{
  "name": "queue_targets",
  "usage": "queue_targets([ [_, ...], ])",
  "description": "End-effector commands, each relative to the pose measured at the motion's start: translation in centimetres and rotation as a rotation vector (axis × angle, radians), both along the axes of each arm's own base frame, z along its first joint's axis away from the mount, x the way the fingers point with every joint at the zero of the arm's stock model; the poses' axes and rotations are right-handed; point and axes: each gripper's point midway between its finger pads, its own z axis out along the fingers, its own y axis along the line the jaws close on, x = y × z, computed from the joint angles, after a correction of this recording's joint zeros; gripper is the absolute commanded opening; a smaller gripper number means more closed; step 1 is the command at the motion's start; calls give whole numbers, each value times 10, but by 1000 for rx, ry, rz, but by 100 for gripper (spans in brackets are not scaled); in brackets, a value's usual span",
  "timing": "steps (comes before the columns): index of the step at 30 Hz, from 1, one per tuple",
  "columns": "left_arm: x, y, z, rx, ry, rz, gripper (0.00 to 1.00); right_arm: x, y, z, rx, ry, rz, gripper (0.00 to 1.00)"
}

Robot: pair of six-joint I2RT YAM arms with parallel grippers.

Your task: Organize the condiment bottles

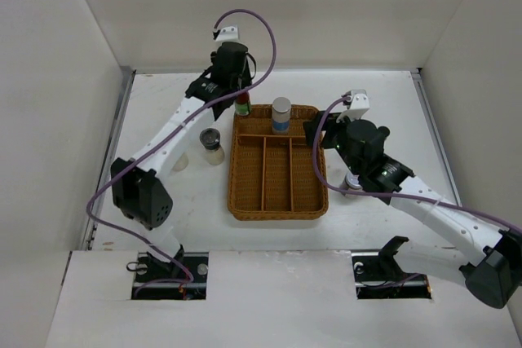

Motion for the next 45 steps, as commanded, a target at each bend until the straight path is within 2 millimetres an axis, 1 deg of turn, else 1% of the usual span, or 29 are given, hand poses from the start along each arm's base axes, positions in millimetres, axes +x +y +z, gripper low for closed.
queue_targets([
  [1,25,-10,77,-113,-217,-22,10,2,-5,16,54,-49,-21,82],
  [4,39,-23,66,-108,-203,-47,10,2,-7,17,56,-52,-24,82],
  [6,44,-29,60,-107,-198,-59,10,2,-8,17,57,-53,-26,82],
  [9,48,-33,50,-100,-184,-61,10,3,-8,17,56,-52,-27,82],
  [12,48,-36,38,-87,-167,-65,10,3,-8,14,53,-48,-27,82],
  [15,47,-37,20,-73,-143,-69,10,3,-8,12,50,-45,-29,82],
  [19,40,-45,-3,-58,-110,-85,10,3,-9,11,49,-44,-32,82],
  [26,36,-41,-33,-43,-78,-78,12,4,-10,7,44,-38,-33,82],
  [29,34,-43,-45,-36,-62,-82,14,3,-11,7,45,-39,-35,82],
  [30,34,-44,-47,-34,-59,-84,16,3,-11,7,45,-39,-35,82],
  [33,32,-44,-52,-34,-62,-81,32,3,-12,7,45,-39,-38,85],
  [37,27,-41,-46,-31,-88,-65,56,4,-13,6,46,-37,-41,87],
  [39,25,-39,-40,-30,-104,-60,63,4,-13,7,48,-38,-43,88],
  [42,22,-39,-32,-33,-125,-61,68,4,-15,8,49,-41,-48,88],
  [45,18,-35,-22,-31,-145,-50,77,3,-17,9,57,-45,-51,88],
])
